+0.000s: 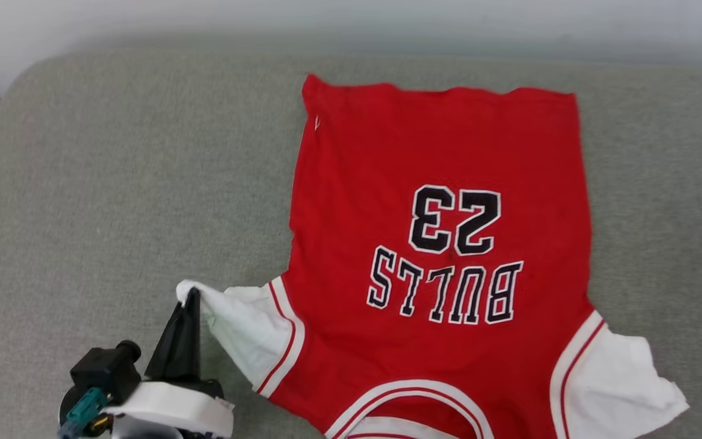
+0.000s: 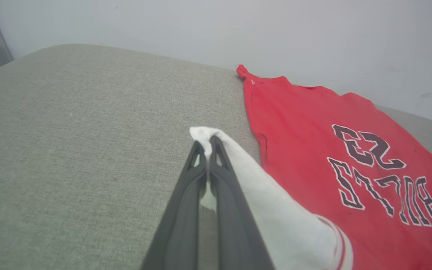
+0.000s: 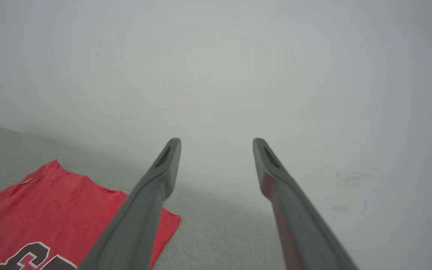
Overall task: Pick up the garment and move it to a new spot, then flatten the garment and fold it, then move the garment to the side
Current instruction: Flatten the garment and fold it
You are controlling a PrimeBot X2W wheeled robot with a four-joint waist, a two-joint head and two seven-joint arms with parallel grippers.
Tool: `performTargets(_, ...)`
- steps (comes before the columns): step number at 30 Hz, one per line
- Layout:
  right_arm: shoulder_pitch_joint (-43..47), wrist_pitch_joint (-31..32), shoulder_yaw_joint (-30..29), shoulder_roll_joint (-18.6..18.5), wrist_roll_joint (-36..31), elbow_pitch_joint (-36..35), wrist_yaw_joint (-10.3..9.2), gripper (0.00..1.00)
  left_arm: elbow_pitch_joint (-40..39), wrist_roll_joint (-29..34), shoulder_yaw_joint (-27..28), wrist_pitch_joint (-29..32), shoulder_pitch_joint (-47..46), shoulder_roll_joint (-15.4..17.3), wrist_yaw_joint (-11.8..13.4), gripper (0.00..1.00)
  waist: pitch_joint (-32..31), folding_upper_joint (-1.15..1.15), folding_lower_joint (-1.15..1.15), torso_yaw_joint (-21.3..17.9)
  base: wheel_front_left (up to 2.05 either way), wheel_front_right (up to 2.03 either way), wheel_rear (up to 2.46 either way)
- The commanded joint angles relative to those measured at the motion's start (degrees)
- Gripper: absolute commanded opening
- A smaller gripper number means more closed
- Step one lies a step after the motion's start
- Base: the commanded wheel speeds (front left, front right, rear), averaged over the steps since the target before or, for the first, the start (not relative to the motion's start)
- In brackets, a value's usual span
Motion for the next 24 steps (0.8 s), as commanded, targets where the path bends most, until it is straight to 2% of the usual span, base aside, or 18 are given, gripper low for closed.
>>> performTargets(1, -2.8, 0.6, 0.4, -0.9, 0.4, 0.5, -0.09, 1.0, -0.3, 0.6, -0.1, -0.1, -1.2, -0.3, -0.3, 0.0, 3.4, 0.0, -0.01, 2.4, 0.0, 0.0, 0.0)
performTargets(8, -20.0, 13.6, 9.2, -4.2, 5.3, 8.3, -0.09, 1.0, -1.7, 3.2, 0.2, -0.1, -5.0, -3.4, -1.8, 0.0, 10.1, 0.0, -0.01, 6.0, 0.0, 0.0, 0.0)
performTargets(12, -26.2, 25.0, 16.8, -5.8, 7.8, 13.8, -0.08, 1.0, -2.2, 4.5, 0.5, -0.1, -6.4, -5.1, -3.1, 0.0, 12.9, 0.0, -0.01, 7.7, 0.0, 0.0, 0.0)
performTargets(16, -31.3, 36.7, 21.2, -7.1, 9.7, 18.5, -0.08, 1.0, -2.6, 5.9, 1.0, -0.1, -7.4, -7.0, -4.0, 0.0, 15.2, 0.0, -0.01, 9.5, 0.0, 0.0, 0.0)
performTargets(21, -34.9, 44.8, 22.5, -7.0, 7.6, 25.1, -0.08, 1.0, -3.2, 7.2, 1.7, -0.1, -8.0, -9.0, -5.4, 0.0, 18.1, 0.0, -0.01, 11.2, 0.0, 0.0, 0.0)
performTargets(24, -36.2, 46.8, 21.8, -6.1, 6.6, 27.7, -0.08, 1.0, -3.4, 7.7, 1.9, -0.1, -8.7, -10.1, -6.3, 0.0, 19.8, 0.0, -0.01, 12.3, 0.0, 0.0, 0.0)
